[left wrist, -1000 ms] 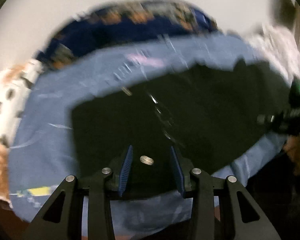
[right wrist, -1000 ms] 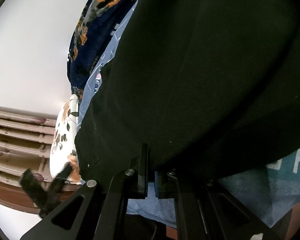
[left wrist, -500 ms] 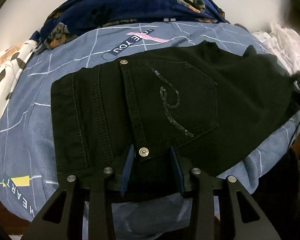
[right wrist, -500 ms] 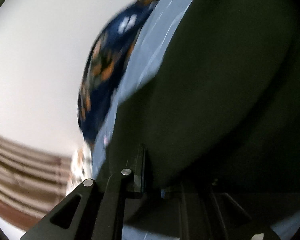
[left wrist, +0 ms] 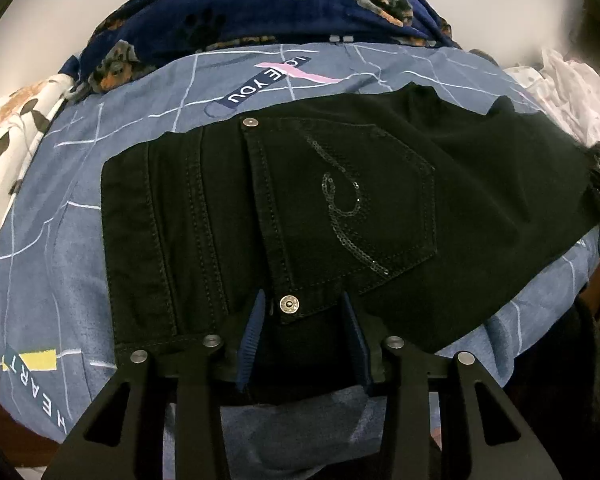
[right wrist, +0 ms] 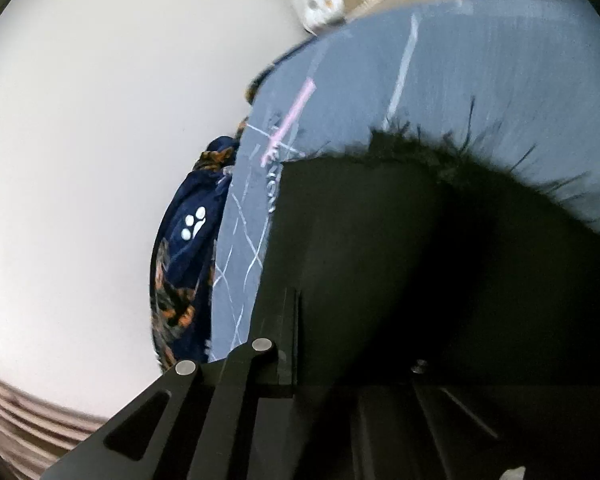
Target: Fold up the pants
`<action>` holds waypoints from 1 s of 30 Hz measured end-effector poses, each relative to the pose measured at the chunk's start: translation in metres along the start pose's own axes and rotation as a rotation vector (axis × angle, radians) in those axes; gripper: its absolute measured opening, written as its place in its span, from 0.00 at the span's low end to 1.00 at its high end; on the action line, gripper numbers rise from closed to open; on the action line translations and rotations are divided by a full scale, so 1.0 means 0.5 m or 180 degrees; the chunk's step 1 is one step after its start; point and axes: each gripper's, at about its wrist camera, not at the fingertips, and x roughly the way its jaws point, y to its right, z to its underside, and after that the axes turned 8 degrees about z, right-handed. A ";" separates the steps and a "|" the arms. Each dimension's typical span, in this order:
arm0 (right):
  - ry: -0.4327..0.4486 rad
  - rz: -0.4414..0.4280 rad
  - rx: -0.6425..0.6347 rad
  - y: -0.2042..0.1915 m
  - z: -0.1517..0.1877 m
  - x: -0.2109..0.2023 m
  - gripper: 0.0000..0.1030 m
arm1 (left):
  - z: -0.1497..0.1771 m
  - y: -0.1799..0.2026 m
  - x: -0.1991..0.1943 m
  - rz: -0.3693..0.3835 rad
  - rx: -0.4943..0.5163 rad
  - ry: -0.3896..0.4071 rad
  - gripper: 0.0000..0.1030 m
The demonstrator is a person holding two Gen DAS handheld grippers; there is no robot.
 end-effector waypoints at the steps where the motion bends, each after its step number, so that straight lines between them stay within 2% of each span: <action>1: 0.0037 0.0015 -0.0025 -0.003 0.004 -0.017 0.04 | -0.001 0.000 0.000 0.0000 0.0013 -0.0015 0.41; 5: 0.0146 0.0115 -0.0105 0.011 0.032 -0.101 0.04 | -0.002 -0.005 -0.002 0.0038 0.0022 -0.0044 0.41; 8: 0.0021 0.0312 -0.0071 0.061 0.050 -0.120 0.04 | 0.001 -0.009 -0.004 0.0075 0.0058 -0.0035 0.42; 10: -0.0020 0.0344 0.0054 0.102 0.056 -0.125 0.04 | 0.003 -0.011 -0.006 0.0098 0.0093 -0.0031 0.42; 13: -0.0066 0.0232 0.0252 0.159 0.065 -0.135 0.02 | 0.006 -0.016 -0.007 0.0142 0.0141 -0.0025 0.42; 18: -0.0048 0.0122 0.0268 0.165 0.059 -0.143 0.02 | 0.007 -0.015 -0.006 0.0112 0.0166 -0.0026 0.42; 22: 0.0100 0.0132 0.0312 0.182 0.049 -0.188 0.07 | 0.010 -0.014 -0.006 0.0095 0.0172 -0.0013 0.42; 26: 0.0219 0.0168 0.0311 0.196 0.044 -0.230 0.06 | 0.010 -0.013 -0.004 0.0085 0.0195 -0.0005 0.44; 30: 0.0206 0.0212 0.0403 0.212 0.050 -0.235 0.04 | 0.006 -0.011 -0.004 0.0079 0.0209 -0.0019 0.45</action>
